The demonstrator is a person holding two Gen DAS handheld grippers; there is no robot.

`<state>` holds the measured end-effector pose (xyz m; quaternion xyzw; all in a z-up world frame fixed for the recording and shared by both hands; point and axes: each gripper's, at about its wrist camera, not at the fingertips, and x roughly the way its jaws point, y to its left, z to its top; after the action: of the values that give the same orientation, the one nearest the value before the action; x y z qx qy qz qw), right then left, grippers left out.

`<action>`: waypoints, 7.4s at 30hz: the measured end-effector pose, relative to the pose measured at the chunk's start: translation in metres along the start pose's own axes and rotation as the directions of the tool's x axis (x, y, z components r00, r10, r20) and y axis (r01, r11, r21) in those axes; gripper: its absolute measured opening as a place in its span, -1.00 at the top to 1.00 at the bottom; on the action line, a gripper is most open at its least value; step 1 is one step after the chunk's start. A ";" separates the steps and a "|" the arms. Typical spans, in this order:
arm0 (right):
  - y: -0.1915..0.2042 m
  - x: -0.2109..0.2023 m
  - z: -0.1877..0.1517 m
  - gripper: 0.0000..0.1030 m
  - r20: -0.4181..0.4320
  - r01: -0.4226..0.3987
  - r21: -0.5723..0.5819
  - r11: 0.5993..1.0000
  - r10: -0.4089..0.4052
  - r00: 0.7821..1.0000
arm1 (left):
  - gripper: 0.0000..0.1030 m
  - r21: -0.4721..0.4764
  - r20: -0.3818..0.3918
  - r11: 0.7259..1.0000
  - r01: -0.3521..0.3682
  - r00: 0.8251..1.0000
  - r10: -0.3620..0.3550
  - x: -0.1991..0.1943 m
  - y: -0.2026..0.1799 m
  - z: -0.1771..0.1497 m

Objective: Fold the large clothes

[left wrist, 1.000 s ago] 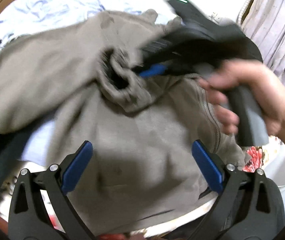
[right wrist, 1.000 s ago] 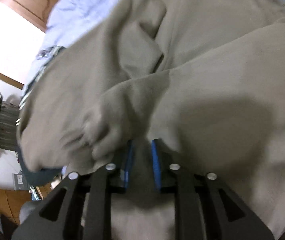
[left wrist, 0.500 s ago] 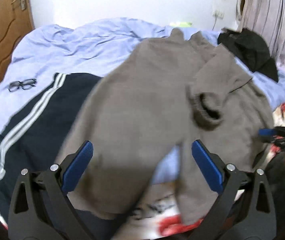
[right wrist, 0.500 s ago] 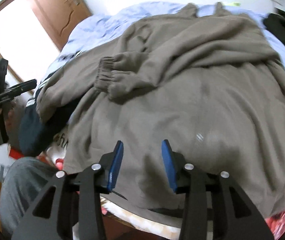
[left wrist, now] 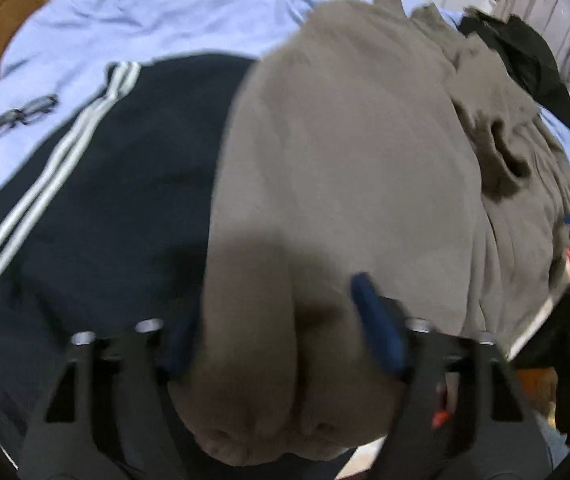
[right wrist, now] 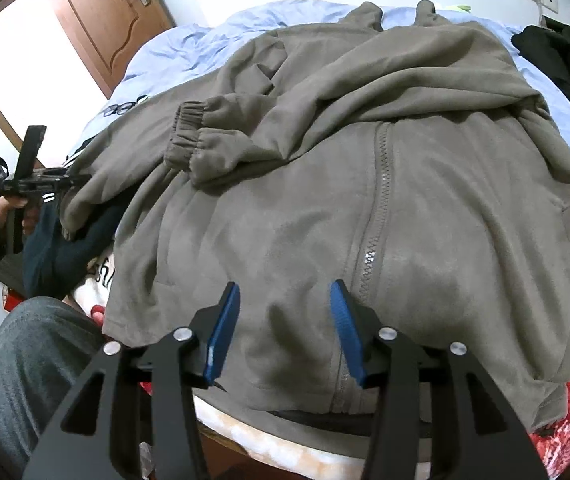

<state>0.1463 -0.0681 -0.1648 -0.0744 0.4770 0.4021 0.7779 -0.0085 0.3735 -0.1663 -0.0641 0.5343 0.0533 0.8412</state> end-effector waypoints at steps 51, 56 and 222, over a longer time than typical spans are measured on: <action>-0.014 0.094 0.041 0.99 -0.226 0.001 0.011 1.000 0.001 0.974 | 0.79 0.359 -0.125 0.931 -0.073 0.984 0.125 0.191 -0.496 0.392; -0.015 0.094 0.040 0.99 -0.226 -0.016 0.013 1.000 0.019 0.974 | 0.79 0.390 -0.173 0.911 -0.133 0.961 0.214 0.252 -0.508 0.381; -0.281 -0.036 -0.102 -0.70 -0.094 0.096 0.246 0.964 -0.074 0.993 | -0.70 -0.186 -0.039 0.981 0.053 0.997 -0.061 0.064 -0.185 -0.112</action>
<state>0.2647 -0.3262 -0.2654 -0.0129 0.5525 0.3015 0.7770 -0.0515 0.1738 -0.2623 -0.1585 0.5435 0.0771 0.8207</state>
